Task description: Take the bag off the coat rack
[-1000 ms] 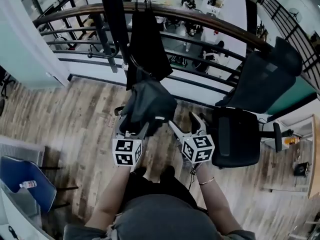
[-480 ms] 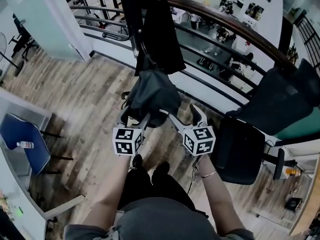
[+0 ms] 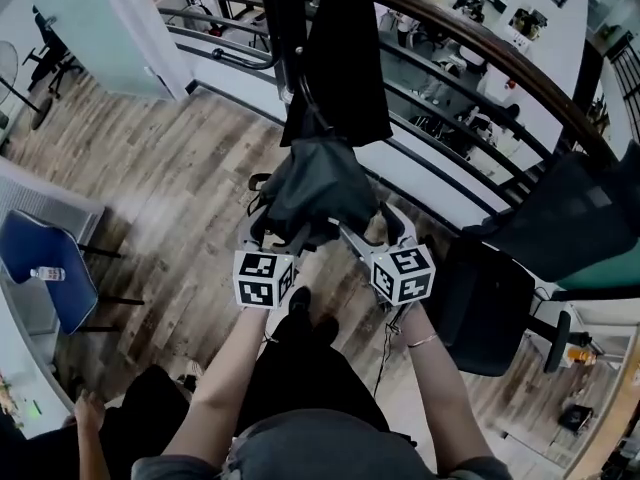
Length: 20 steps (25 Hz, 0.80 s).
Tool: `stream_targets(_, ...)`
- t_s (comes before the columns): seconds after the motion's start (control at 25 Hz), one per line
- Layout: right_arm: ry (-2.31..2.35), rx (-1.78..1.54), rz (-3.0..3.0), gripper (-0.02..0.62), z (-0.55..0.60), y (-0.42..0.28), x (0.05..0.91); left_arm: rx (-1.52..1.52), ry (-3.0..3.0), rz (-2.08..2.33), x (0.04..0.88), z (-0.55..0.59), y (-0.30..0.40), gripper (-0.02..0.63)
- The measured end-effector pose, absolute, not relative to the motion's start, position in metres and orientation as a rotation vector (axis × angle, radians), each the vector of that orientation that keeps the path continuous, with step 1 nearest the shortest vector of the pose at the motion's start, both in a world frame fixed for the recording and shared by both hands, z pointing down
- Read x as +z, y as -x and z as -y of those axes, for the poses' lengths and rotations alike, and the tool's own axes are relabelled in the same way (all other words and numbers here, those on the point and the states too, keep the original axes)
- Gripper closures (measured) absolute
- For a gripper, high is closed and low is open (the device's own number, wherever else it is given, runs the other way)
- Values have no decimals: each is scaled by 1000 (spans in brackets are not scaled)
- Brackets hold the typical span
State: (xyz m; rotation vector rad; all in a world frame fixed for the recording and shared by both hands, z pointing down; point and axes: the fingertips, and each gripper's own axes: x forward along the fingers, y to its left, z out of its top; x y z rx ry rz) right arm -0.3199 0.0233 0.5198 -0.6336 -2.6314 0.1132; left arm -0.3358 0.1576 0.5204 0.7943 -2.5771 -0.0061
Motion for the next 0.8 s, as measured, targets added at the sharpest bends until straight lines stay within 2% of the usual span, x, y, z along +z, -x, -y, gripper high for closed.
stream_targets(0.4,640,82,2616,246,-32,347,530,2,-843,2585,523,-150,354,281)
stream_targets(0.48,642,75,2615,309,-33,350,529,-9,-851,2585,523,-151,358,282)
stream_targets(0.6,672,46,2613,363,-41,352,529,-21,-871,2575,525,-153,364,287)
stream_targets(0.8,647,0,2638,438,-52,350,528,-12,-932,2546,527,-152,366,378)
